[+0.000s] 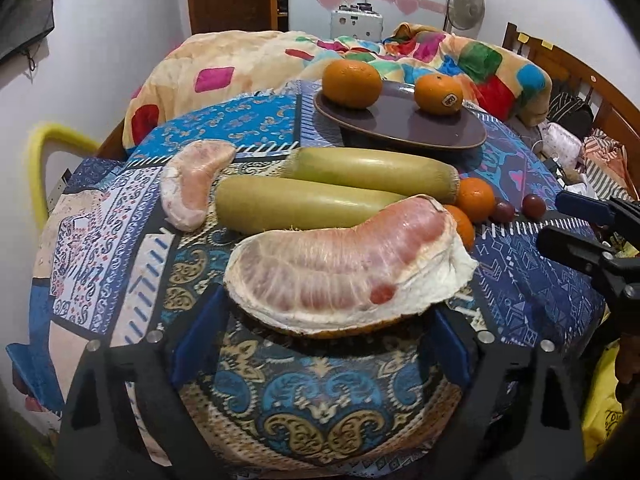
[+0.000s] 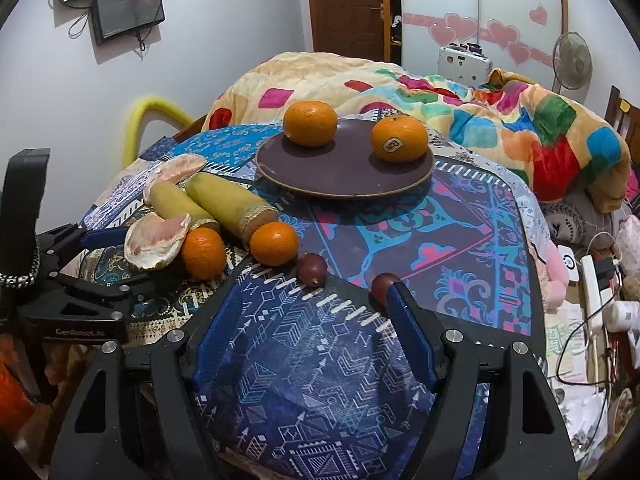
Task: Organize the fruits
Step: 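Grasp the large pomelo segment with the left tool while the right tool grasps a tangerine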
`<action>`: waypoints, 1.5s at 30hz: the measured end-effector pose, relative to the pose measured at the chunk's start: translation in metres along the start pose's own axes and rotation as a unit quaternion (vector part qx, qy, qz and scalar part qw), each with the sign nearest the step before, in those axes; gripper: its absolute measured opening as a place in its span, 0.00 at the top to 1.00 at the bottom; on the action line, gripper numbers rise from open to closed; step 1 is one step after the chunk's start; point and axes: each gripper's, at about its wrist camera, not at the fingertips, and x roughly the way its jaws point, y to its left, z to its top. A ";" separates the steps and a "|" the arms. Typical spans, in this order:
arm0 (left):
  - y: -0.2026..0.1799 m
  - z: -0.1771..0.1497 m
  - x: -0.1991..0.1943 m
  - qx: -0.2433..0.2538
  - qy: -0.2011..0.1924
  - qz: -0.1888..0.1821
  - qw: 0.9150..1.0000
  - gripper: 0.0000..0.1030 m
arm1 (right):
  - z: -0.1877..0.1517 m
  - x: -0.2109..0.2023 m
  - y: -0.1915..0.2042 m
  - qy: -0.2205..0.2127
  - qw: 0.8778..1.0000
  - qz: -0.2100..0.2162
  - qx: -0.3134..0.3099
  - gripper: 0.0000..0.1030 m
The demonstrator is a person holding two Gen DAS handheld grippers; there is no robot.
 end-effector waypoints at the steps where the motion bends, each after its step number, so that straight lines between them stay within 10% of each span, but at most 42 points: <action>1: 0.002 -0.001 -0.001 0.000 -0.001 0.000 1.000 0.13 | 0.000 0.001 0.001 0.000 1.000 0.002 -0.001 0.31; 13: 0.030 -0.016 -0.027 -0.014 -0.018 0.000 1.000 0.18 | 0.005 0.015 0.029 0.000 0.999 0.028 -0.021 0.31; 15: 0.032 -0.016 -0.029 -0.012 -0.021 0.007 1.000 0.36 | 0.006 0.018 0.033 -0.001 0.999 0.034 -0.023 0.31; 23: 0.034 -0.015 -0.031 0.014 -0.015 0.011 1.000 0.44 | 0.011 0.029 0.049 0.004 0.998 0.046 -0.035 0.52; 40: 0.029 -0.006 -0.028 0.047 -0.017 0.011 0.999 0.43 | 0.016 0.046 0.055 0.016 0.997 0.073 -0.035 0.70; 45: 0.024 -0.009 -0.032 0.054 -0.026 0.025 0.998 0.12 | 0.015 0.046 0.054 0.015 0.996 0.079 -0.033 0.70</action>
